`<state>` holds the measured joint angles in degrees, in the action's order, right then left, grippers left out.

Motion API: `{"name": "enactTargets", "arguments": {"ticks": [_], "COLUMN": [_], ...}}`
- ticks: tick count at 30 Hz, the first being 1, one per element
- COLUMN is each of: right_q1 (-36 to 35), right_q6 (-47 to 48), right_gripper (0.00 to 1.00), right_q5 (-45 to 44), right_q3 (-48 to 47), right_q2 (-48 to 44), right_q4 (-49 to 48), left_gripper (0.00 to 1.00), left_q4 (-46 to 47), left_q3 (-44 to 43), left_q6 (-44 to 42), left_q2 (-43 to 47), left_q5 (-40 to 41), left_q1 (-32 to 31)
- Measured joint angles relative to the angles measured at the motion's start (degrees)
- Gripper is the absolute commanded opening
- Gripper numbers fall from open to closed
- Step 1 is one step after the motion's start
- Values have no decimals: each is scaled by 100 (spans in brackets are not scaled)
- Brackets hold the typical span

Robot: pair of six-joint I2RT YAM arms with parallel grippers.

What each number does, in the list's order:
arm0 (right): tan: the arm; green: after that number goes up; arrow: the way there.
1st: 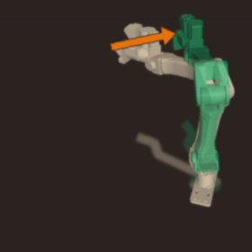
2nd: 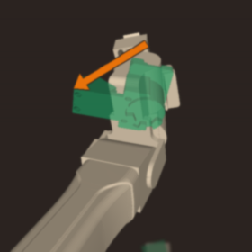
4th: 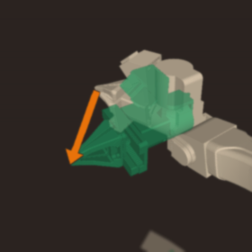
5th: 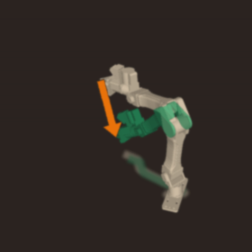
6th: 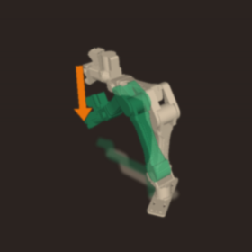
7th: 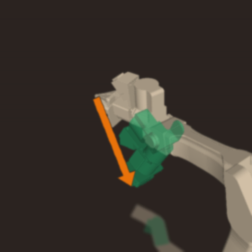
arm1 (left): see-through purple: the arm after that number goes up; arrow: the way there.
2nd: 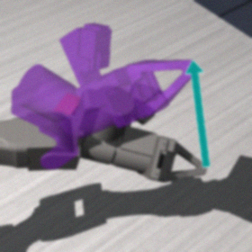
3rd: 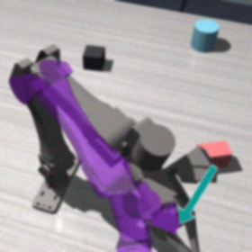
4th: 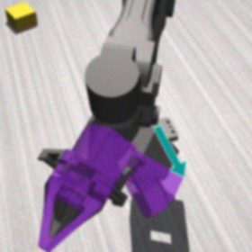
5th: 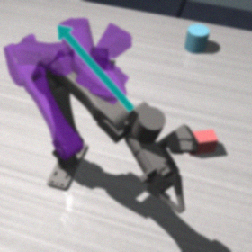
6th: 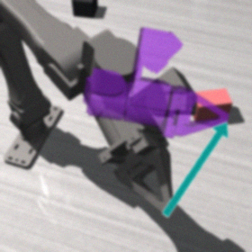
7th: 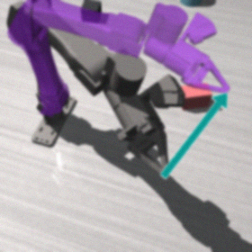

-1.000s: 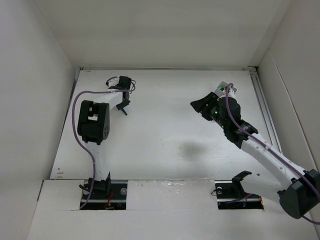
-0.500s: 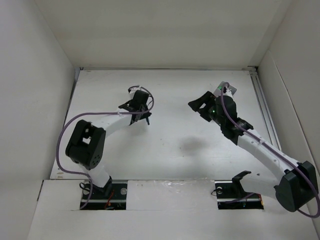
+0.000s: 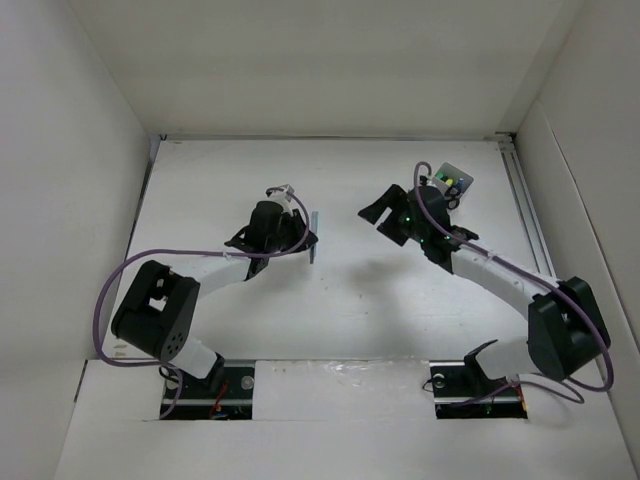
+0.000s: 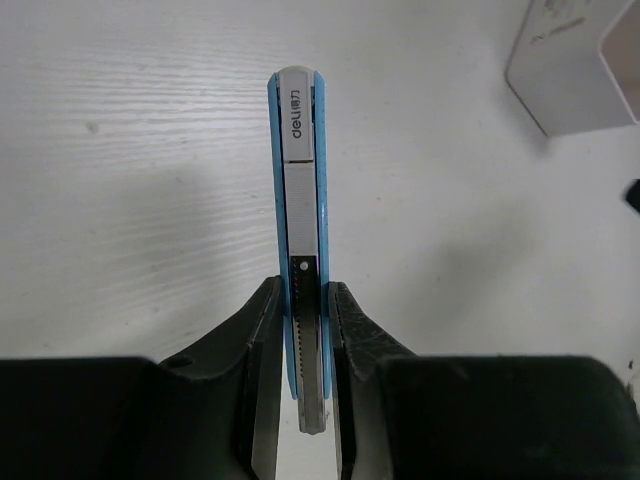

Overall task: Sort the stationery into containers
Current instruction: Place the stationery in the storage box.

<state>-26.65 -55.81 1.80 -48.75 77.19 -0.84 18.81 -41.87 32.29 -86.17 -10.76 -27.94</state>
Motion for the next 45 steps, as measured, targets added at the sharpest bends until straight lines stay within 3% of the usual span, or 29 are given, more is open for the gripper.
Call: {"name": "enactTargets", "arguments": {"ticks": [7, 15, 22, 25, 30, 35, 36, 41, 45], "right_q1": [-647, -743, -800, -800, -800, -793, -796, -796, -789], "right_q6": [-101, -120, -109, -107, -114, -79, -72, -76, -72], "right_gripper": [80, 80, 70, 58, 24, 1, 1, 0, 0], "right_q5": [59, 284, 437, 498, 535, 553, 544, 426, 225], "right_q3": [-660, -1128, -1471, -1611, -1648, -1663, -1668, -1670, -1668], "right_q2": [1023, 1495, 1797, 1976, 2188, 2267, 2267, 2262, 2186], "right_q4": [-120, -267, -306, -326, -350, -372, -369, -369, -343], "left_gripper": [0, 0, 0, 0, 0, 1, 11, 40, 52], "left_q4": [678, 927, 1025, 1056, 1062, 1051, 1047, 1226, 1322], "left_q3": [114, 302, 304, 321, 387, 393, 393, 522, 686], "left_q6": [-197, -201, -199, -199, -203, -201, -201, -160, -101], "left_q2": [98, 385, 385, 398, 485, 503, 503, 540, 756], "left_q5": [-684, -1075, -1270, -1300, -1325, -1300, -1298, -1311, -1329], "left_q1": [-7, -7, -42, -87, -109, -105, -109, -109, -109]}}
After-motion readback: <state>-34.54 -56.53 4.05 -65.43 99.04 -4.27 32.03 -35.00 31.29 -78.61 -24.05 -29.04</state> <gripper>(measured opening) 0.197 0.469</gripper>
